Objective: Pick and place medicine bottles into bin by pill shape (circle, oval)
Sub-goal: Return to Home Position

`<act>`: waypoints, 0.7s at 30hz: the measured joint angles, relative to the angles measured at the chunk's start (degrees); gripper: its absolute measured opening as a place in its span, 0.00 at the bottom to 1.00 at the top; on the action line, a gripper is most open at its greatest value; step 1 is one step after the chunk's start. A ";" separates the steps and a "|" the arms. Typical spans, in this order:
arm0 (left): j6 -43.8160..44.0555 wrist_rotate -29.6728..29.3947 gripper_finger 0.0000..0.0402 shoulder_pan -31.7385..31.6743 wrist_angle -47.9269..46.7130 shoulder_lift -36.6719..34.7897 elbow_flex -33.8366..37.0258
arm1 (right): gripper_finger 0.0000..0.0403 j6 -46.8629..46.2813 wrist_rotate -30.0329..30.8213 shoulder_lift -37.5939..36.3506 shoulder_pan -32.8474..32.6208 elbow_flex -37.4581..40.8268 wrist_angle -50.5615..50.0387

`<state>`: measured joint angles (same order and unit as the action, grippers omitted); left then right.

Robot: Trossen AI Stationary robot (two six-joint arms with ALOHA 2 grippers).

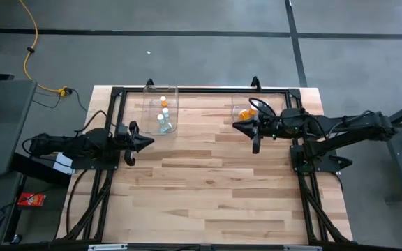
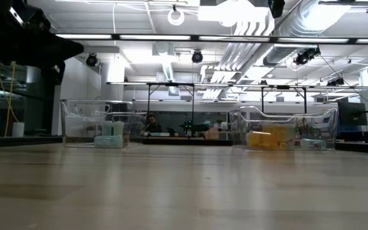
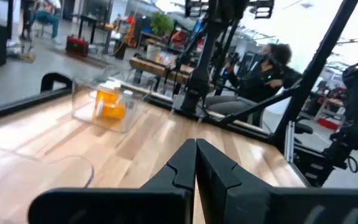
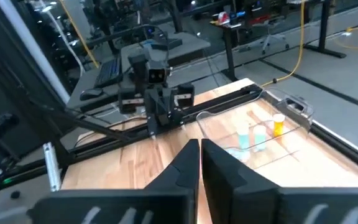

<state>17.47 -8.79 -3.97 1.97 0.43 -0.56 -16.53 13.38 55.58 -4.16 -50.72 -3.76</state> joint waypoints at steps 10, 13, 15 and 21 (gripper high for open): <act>-1.87 -0.72 0.00 -0.30 -0.14 0.71 -0.12 | 0.01 -4.03 -2.66 -5.43 -0.25 0.11 -13.97; -2.64 -0.68 0.00 -0.28 -0.20 0.96 -0.13 | 0.00 -3.65 -2.77 -9.12 -0.82 4.13 -12.03; -2.64 -0.68 0.00 -0.28 -0.01 0.96 -0.13 | 0.00 -5.16 -3.16 -13.09 -0.97 9.51 -8.94; -2.64 -0.70 0.00 -0.28 -0.05 0.96 -0.13 | 0.00 -5.42 -3.83 -29.61 -0.52 26.33 -1.75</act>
<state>14.83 -9.50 -4.25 1.91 1.39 -0.69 -21.95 9.54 25.98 -4.69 -24.39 -5.50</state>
